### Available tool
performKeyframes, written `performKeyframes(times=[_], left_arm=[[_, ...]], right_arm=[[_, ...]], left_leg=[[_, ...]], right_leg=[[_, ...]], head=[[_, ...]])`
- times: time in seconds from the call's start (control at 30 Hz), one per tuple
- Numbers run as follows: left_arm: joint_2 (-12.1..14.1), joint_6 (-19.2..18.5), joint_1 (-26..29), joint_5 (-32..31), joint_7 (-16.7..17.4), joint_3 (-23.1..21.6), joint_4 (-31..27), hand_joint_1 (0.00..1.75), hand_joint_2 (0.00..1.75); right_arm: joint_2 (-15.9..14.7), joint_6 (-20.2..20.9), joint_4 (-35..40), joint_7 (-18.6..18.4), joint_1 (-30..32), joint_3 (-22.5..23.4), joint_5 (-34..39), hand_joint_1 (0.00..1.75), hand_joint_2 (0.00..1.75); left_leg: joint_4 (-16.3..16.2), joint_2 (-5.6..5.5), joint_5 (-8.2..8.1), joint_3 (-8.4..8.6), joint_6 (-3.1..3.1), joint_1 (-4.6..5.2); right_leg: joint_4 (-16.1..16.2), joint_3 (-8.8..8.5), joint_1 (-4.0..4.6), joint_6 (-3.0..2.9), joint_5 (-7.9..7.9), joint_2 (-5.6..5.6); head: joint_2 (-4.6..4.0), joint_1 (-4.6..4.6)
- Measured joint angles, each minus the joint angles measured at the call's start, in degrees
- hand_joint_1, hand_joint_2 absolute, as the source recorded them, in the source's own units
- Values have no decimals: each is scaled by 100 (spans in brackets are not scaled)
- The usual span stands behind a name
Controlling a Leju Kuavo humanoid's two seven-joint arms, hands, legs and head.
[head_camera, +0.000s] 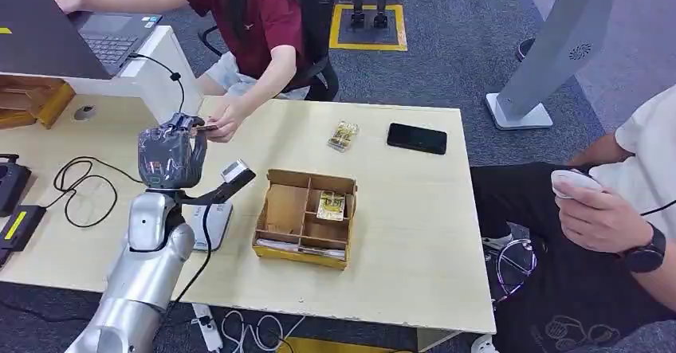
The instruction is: Pass the card to the sensor for recognition and then transmit it.
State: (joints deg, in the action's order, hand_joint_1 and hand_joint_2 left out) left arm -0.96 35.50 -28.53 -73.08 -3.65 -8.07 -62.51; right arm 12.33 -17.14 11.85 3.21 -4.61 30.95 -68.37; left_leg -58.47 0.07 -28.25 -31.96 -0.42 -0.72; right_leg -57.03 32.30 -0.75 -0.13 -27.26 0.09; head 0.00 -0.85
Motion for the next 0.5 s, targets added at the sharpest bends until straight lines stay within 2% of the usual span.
performKeyframes(times=[0.1, 0.37, 0.5], left_arm=[[-50, -2, 0, 254, -118, 24, -2, 0, 175], [-120, -4, 0, 337, -159, 76, 0, 0, 175], [-166, -208, 2, 1025, -438, 116, -22, 0, 175]], right_arm=[[0, -2, 0, -2, 0, 0, 0, 0, 0], [0, -2, 0, -2, 1, 0, 0, 0, 0], [0, -6, 0, -9, 1, 0, 0, 0, 0]], left_leg=[[0, 0, 0, 0, 0, 0], [0, 0, 0, 0, 0, -1], [0, 0, 0, 0, 0, 0]], right_leg=[[0, 0, 0, 0, 0, 0], [-1, 0, 0, 0, 0, 0], [-1, 0, 0, 0, 0, 0]], head=[[0, 0], [0, 0], [0, 0]])
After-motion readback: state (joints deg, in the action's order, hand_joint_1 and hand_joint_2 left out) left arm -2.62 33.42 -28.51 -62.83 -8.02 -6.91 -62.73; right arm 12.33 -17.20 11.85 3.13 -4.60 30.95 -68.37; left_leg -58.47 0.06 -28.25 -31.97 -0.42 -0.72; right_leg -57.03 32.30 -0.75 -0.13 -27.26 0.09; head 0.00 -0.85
